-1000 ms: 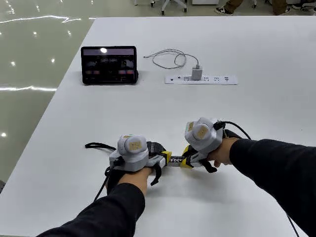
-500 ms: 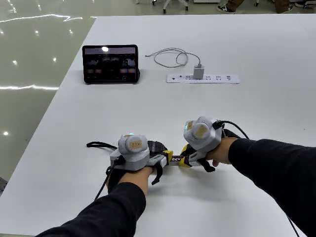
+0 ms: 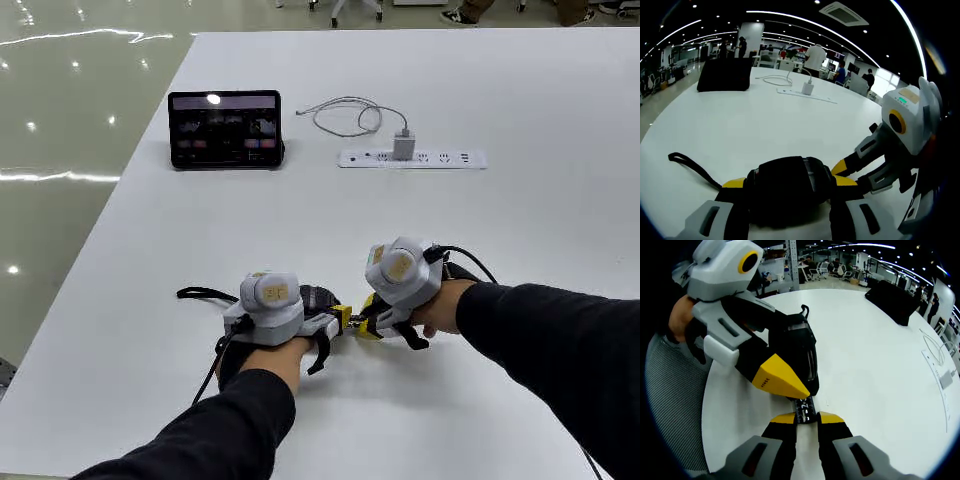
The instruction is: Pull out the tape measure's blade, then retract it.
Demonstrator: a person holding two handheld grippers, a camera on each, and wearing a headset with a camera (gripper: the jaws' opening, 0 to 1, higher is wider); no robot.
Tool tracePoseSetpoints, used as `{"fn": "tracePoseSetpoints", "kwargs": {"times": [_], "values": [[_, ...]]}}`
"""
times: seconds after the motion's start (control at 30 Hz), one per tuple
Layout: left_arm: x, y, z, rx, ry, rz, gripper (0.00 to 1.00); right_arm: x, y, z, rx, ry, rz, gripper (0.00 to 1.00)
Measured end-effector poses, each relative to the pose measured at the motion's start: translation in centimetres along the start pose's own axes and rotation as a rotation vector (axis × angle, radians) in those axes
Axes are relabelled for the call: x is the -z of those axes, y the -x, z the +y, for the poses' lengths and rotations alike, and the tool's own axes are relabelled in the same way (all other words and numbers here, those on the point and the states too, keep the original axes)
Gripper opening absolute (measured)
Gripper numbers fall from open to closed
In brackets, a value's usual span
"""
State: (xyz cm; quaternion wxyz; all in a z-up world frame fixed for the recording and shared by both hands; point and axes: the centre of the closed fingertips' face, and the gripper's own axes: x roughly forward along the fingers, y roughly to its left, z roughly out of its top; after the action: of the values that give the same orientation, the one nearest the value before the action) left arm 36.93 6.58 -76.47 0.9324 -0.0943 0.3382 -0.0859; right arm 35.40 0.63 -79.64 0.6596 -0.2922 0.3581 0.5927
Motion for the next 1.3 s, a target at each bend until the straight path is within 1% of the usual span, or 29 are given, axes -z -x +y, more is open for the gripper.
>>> {"fn": "tracePoseSetpoints", "kwargs": {"times": [0.17, 0.3, 0.4, 0.47, 0.5, 0.57, 0.73, 0.9, 0.97, 1.07, 1.17, 1.2, 1.3], "values": [[0.0, 0.0, 0.0, 0.003, 0.001, 0.003, 0.61, -0.7, -0.4, 0.2, -0.002, 0.0, -0.014, 0.11], [0.0, 0.0, 0.0, 0.004, 0.002, 0.003, 0.61, -0.9, -0.5, 0.2, -0.003, 0.009, -0.016, 0.11], [0.0, 0.0, 0.0, 0.005, 0.003, 0.004, 0.61, -1.1, -0.5, 0.2, -0.005, -0.002, -0.023, 0.11], [0.0, 0.0, 0.0, 0.006, 0.004, 0.005, 0.61, -1.5, -0.7, 0.3, -0.006, 0.001, -0.033, 0.11], [0.1, 0.0, 0.0, 0.006, 0.003, 0.006, 0.61, -1.4, -0.6, 0.3, -0.006, 0.021, -0.028, 0.11], [0.0, 0.0, 0.0, 0.006, 0.003, 0.005, 0.61, -1.3, -0.4, 0.4, -0.009, 0.015, -0.03, 0.11], [0.0, 0.0, 0.0, 0.008, 0.003, 0.006, 0.61, -1.3, -0.2, 0.5, -0.005, 0.028, -0.041, 0.12], [0.0, -0.1, 0.0, 0.009, 0.004, 0.004, 0.61, -0.8, 0.1, 0.4, -0.011, 0.042, -0.048, 0.12], [0.0, -0.1, 0.0, 0.008, 0.005, 0.003, 0.61, -0.9, 0.1, 0.4, -0.009, 0.035, -0.052, 0.12], [0.0, -0.1, 0.0, 0.01, 0.006, 0.005, 0.61, -1.0, -0.1, 0.4, -0.004, 0.045, -0.049, 0.11], [0.0, -0.1, 0.0, 0.01, 0.007, 0.007, 0.61, -1.4, -0.3, 0.4, -0.007, 0.042, -0.05, 0.11], [0.1, -0.1, 0.0, 0.011, 0.007, 0.008, 0.61, -1.4, -0.3, 0.4, -0.008, 0.051, -0.045, 0.11], [0.0, -0.1, 0.0, 0.01, 0.007, 0.007, 0.61, -1.3, -0.2, 0.4, -0.011, 0.04, -0.042, 0.11]]}}
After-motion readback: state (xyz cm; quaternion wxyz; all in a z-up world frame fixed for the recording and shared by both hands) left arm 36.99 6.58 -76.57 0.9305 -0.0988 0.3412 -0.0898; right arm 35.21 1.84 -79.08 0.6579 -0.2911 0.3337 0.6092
